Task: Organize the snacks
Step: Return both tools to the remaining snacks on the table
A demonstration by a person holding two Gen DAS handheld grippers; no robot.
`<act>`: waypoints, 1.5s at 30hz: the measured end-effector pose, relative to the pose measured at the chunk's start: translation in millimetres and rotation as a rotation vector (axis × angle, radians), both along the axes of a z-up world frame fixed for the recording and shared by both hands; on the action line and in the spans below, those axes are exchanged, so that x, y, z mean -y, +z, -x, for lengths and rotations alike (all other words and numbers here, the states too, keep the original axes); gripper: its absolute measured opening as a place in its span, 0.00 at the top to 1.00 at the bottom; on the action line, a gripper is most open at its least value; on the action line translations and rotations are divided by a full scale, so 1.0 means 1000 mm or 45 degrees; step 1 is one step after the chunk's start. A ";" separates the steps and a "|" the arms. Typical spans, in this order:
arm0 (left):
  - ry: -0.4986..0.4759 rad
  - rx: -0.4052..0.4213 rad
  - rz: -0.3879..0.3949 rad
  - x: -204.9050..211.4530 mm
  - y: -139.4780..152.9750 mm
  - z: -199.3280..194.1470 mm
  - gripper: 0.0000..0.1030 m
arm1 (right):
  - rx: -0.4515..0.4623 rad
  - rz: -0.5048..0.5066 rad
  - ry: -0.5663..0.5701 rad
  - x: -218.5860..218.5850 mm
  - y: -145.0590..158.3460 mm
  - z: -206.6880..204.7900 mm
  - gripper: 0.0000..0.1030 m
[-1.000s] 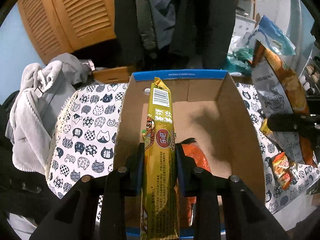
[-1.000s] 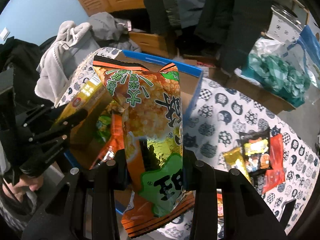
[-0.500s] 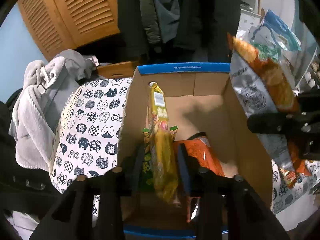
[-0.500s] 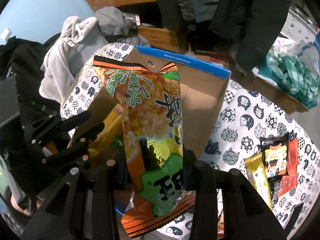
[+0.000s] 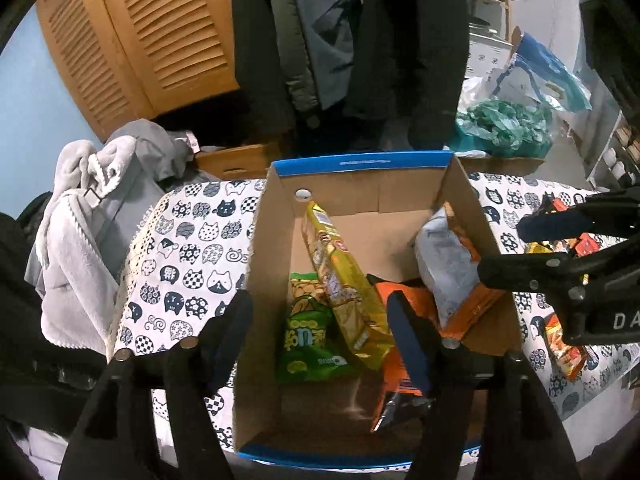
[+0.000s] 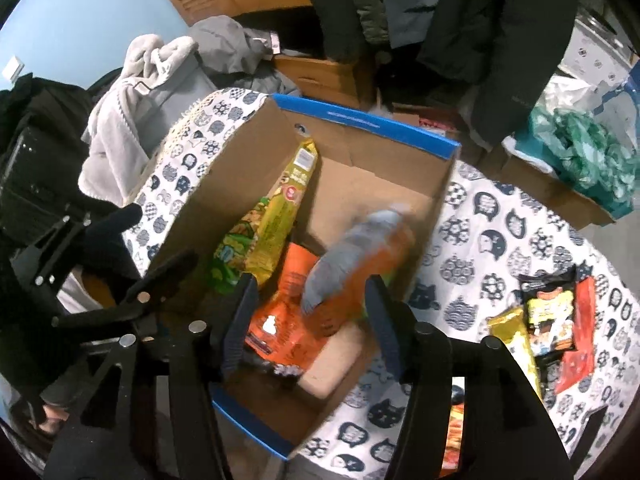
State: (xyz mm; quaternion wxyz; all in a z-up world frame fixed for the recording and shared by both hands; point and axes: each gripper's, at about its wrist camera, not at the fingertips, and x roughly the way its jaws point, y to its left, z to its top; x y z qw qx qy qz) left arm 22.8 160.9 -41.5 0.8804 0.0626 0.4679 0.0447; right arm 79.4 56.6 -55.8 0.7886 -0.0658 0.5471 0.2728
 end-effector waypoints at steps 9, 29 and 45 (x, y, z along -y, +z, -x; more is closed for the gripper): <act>-0.105 0.000 -0.002 0.033 0.004 0.001 0.25 | 0.074 0.071 -0.021 0.042 0.006 0.012 0.37; -0.373 -0.084 -0.021 0.137 -0.004 0.007 0.25 | 0.076 0.116 -0.198 0.178 -0.004 0.035 0.35; -0.509 -0.164 -0.090 0.204 -0.029 0.001 0.25 | 0.027 0.081 -0.293 0.252 -0.035 0.041 0.35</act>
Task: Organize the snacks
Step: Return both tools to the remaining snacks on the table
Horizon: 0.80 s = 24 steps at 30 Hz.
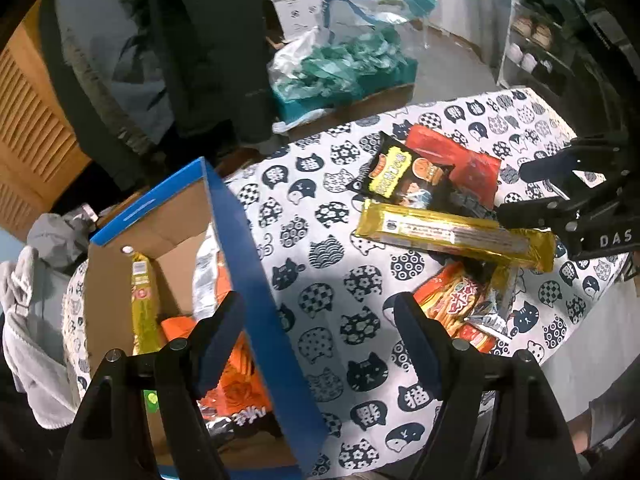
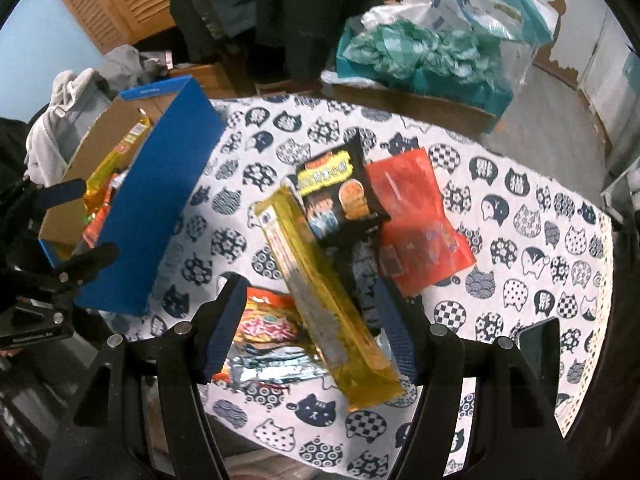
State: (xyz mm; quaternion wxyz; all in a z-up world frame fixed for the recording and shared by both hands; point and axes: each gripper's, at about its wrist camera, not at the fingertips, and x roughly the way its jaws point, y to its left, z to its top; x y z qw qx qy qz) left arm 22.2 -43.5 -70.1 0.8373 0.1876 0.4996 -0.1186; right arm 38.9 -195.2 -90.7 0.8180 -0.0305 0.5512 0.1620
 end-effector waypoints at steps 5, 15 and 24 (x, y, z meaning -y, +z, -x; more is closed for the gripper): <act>-0.028 -0.028 -0.021 0.011 -0.012 -0.006 0.24 | -0.024 -0.005 0.018 0.005 -0.015 -0.003 0.35; -0.036 -0.093 -0.038 0.015 -0.044 -0.028 0.24 | -0.046 0.017 0.095 -0.005 -0.038 -0.011 0.35; -0.034 -0.146 -0.027 0.015 -0.060 -0.038 0.24 | -0.079 0.067 0.178 -0.020 -0.061 -0.022 0.35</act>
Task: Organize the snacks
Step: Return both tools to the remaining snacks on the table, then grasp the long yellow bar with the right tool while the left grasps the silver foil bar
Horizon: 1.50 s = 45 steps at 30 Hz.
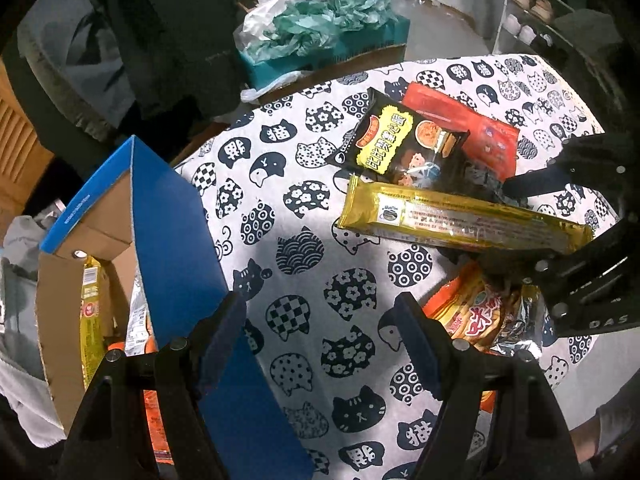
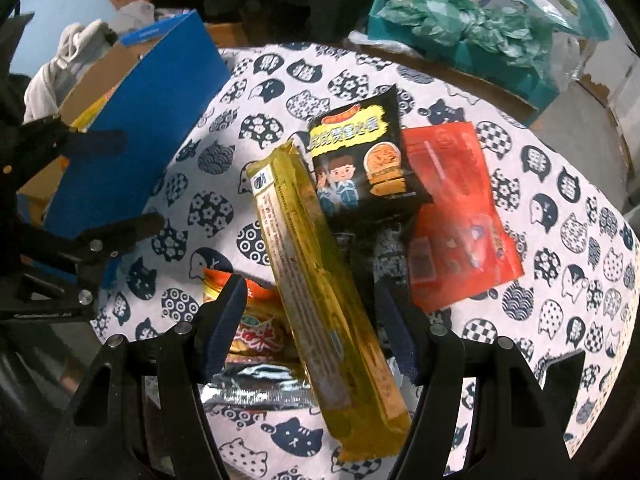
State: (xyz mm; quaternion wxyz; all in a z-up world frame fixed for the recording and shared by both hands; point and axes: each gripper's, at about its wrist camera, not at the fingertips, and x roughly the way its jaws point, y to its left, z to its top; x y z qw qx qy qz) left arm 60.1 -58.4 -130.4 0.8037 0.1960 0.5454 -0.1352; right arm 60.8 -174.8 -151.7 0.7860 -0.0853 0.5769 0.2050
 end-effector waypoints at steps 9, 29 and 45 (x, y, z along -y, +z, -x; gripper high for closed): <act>-0.012 -0.036 -0.004 0.000 -0.012 -0.003 0.24 | 0.011 0.077 0.048 -0.007 -0.021 -0.007 0.35; -0.057 -0.015 0.014 0.020 0.002 0.010 0.25 | 0.092 0.057 0.029 0.007 0.008 0.027 0.73; -0.270 -0.076 0.093 0.088 0.005 0.039 0.24 | 0.177 0.050 -0.279 0.104 0.040 0.072 0.74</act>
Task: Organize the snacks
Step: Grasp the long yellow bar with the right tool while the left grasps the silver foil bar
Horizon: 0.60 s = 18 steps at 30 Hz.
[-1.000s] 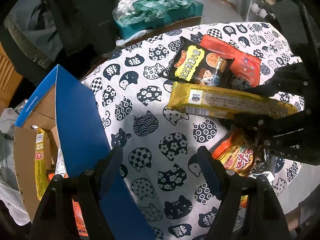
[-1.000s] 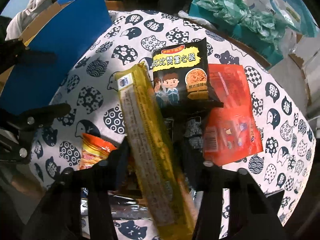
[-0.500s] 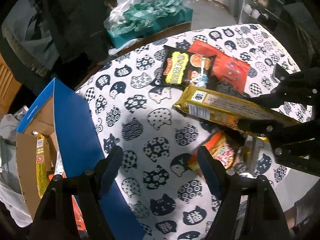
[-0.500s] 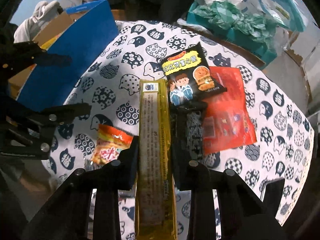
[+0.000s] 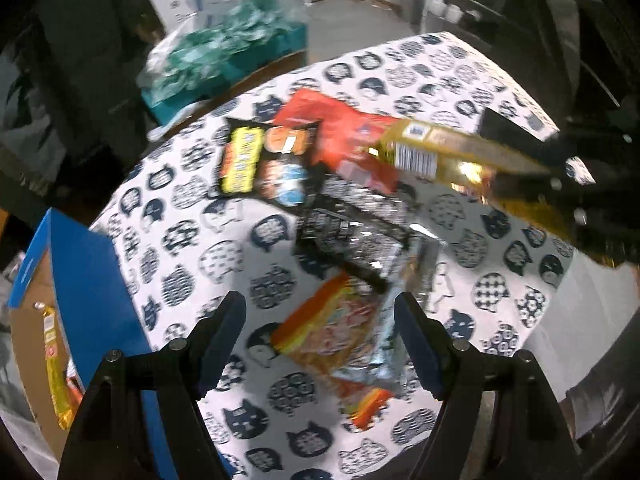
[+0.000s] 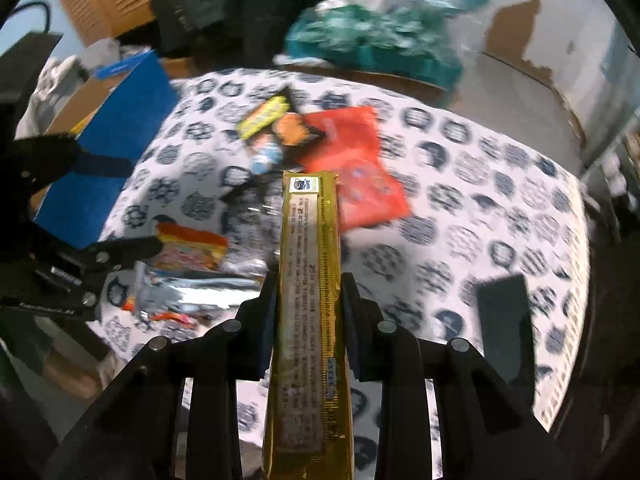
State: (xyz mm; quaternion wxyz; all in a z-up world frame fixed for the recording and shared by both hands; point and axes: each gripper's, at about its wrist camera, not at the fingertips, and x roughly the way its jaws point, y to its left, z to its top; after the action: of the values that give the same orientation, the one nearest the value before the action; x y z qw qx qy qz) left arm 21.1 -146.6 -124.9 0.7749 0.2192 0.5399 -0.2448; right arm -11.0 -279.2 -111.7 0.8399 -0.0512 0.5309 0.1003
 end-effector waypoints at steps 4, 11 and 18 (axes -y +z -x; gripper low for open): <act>-0.048 -0.033 0.006 0.017 -0.007 0.005 0.22 | -0.013 0.008 -0.083 0.023 -0.006 0.005 0.74; -0.103 -0.101 -0.056 0.041 -0.038 0.004 0.21 | -0.104 0.029 -0.152 0.042 -0.033 0.008 0.73; -0.127 -0.145 -0.111 0.057 -0.062 0.001 0.22 | -0.178 0.004 -0.161 0.043 -0.055 0.006 0.73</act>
State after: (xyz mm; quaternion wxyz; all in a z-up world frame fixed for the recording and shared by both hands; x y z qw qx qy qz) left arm 20.1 -203.7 -186.5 0.7194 0.2651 0.5818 -0.2715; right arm -17.3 -322.0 -167.2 0.8054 -0.0118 0.5905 0.0494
